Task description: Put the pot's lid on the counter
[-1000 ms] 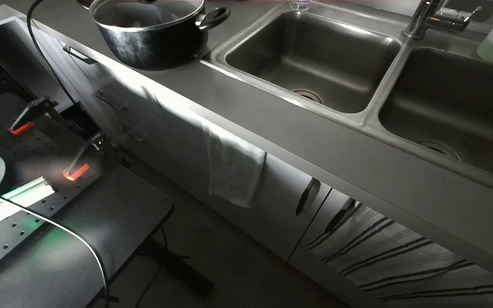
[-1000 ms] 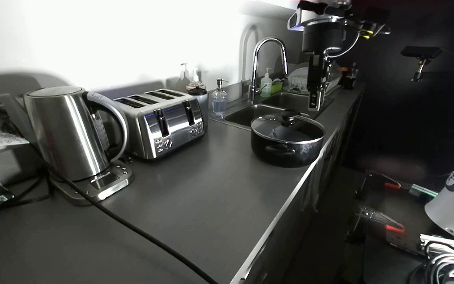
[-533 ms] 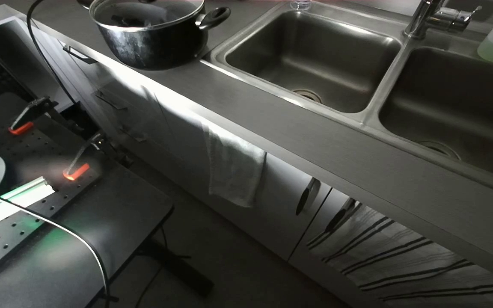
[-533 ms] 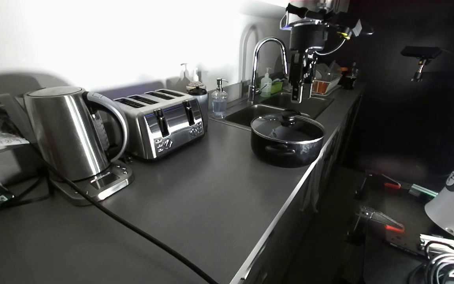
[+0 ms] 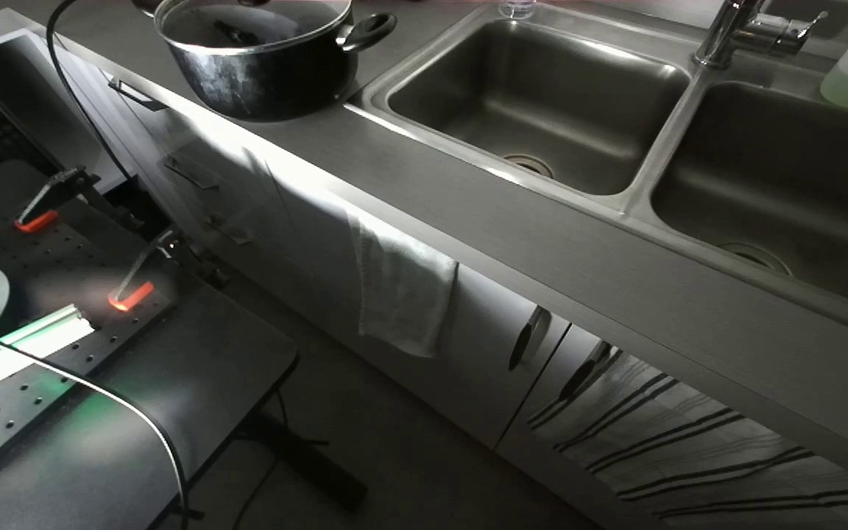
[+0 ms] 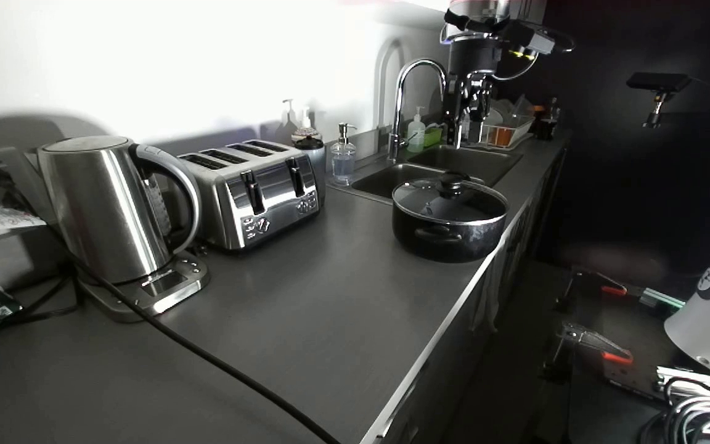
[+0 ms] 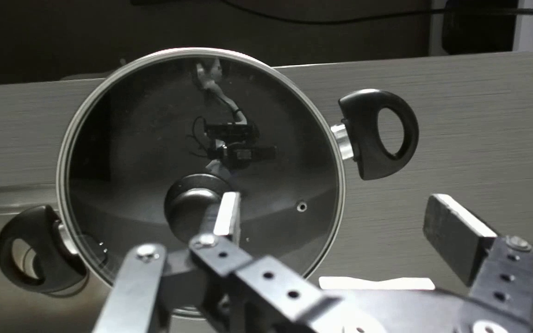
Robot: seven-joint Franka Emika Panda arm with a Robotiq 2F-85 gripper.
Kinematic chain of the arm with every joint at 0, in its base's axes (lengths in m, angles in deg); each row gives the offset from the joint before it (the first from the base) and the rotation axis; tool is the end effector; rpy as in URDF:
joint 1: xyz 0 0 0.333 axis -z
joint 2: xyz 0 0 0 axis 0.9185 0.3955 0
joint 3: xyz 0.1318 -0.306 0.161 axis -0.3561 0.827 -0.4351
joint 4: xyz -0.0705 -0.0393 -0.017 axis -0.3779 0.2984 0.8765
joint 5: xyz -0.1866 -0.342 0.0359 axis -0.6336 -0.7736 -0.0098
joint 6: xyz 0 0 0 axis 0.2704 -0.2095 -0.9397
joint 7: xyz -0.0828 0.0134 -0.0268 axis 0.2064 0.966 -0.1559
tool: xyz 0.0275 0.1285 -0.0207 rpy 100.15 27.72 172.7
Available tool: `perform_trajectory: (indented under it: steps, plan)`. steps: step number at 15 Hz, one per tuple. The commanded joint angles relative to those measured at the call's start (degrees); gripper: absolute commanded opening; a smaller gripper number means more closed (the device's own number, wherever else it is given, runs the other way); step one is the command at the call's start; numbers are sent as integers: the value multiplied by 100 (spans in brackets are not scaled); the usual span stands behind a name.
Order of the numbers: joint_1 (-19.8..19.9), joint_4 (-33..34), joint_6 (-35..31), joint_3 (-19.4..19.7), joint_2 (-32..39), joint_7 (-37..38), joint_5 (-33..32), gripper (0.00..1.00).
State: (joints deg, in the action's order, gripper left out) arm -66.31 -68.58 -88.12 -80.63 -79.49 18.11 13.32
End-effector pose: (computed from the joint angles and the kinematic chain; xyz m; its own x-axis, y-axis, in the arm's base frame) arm 0.4381 0.0342 0.4612 0.9921 -0.1168 -0.0464 -0.1189 -0.9919 -0.0454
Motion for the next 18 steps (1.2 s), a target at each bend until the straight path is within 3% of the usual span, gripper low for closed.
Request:
perform_trajectory:
  steps: [1,10,18]
  plan:
    - [117,89,-127,91,141,300,-316,100]
    - [394,66,-676,246,487,938,-756,100]
    - [378,15,-939,256,969,1518,-1149,100]
